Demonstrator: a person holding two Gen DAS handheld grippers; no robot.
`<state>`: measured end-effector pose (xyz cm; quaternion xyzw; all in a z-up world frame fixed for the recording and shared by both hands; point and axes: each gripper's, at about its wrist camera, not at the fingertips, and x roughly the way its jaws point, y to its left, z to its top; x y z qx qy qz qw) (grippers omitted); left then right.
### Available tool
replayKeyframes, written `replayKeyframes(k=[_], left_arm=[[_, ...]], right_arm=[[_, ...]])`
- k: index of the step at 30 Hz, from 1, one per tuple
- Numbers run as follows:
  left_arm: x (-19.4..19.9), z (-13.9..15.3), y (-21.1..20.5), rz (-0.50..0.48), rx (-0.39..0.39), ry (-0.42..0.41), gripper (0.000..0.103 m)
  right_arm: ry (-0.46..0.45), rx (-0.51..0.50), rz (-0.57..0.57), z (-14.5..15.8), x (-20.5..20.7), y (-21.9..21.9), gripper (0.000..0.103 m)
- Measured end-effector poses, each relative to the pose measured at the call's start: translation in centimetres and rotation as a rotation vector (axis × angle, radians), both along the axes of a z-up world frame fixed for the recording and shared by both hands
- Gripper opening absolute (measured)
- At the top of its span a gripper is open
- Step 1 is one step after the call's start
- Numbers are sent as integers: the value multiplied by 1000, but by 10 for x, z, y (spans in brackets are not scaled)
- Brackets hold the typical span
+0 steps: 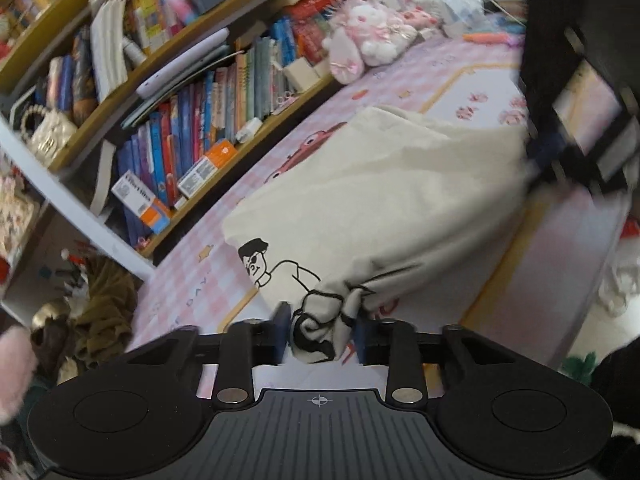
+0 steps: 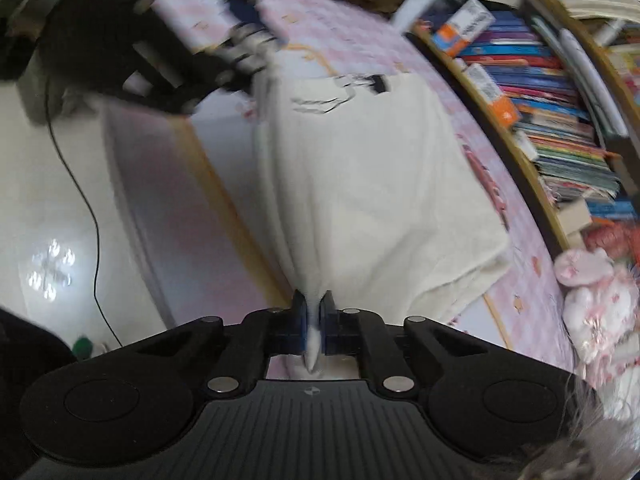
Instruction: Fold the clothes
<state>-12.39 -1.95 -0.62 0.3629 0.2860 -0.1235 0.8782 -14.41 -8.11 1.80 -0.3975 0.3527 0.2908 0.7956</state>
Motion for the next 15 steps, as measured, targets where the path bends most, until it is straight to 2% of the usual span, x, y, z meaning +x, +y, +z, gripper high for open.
replayKeyframes(k=[3, 5, 12, 15], left_arm=[[-10, -3, 0, -58, 18, 4, 13], [-16, -1, 0, -84, 23, -2, 13], [-23, 6, 5, -111, 16, -11, 13], [-23, 8, 6, -109, 7, -14, 13]], right_arm=[[-40, -36, 29, -2, -5, -4, 7], [-58, -77, 57, -9, -9, -6, 19], [-154, -216, 197, -32, -32, -15, 27], [-198, -269, 211, -39, -35, -15, 29]])
